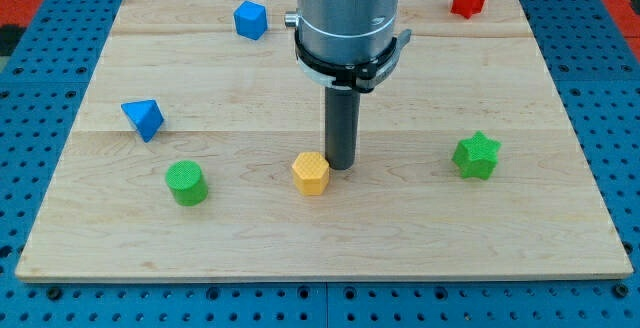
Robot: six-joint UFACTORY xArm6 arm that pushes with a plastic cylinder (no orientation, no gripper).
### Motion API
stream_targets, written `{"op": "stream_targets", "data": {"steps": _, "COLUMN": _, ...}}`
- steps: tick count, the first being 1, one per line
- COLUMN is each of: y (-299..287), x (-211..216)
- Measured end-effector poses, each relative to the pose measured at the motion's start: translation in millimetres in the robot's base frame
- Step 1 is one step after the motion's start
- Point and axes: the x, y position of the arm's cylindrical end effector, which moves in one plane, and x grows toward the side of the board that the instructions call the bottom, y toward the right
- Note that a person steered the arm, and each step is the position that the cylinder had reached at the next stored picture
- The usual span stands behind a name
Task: Move the blue cube towards green star
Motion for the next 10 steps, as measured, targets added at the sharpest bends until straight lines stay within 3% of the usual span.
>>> {"op": "stream_targets", "data": {"steps": 1, "y": -3, "x": 0}}
{"op": "stream_targets", "data": {"steps": 3, "y": -33, "x": -63}}
{"op": "stream_targets", "data": {"steps": 4, "y": -73, "x": -113}}
{"op": "stream_targets", "data": {"steps": 6, "y": -204, "x": -173}}
{"op": "stream_targets", "data": {"steps": 7, "y": -206, "x": -244}}
{"op": "stream_targets", "data": {"steps": 8, "y": -151, "x": -281}}
{"op": "stream_targets", "data": {"steps": 10, "y": -88, "x": -258}}
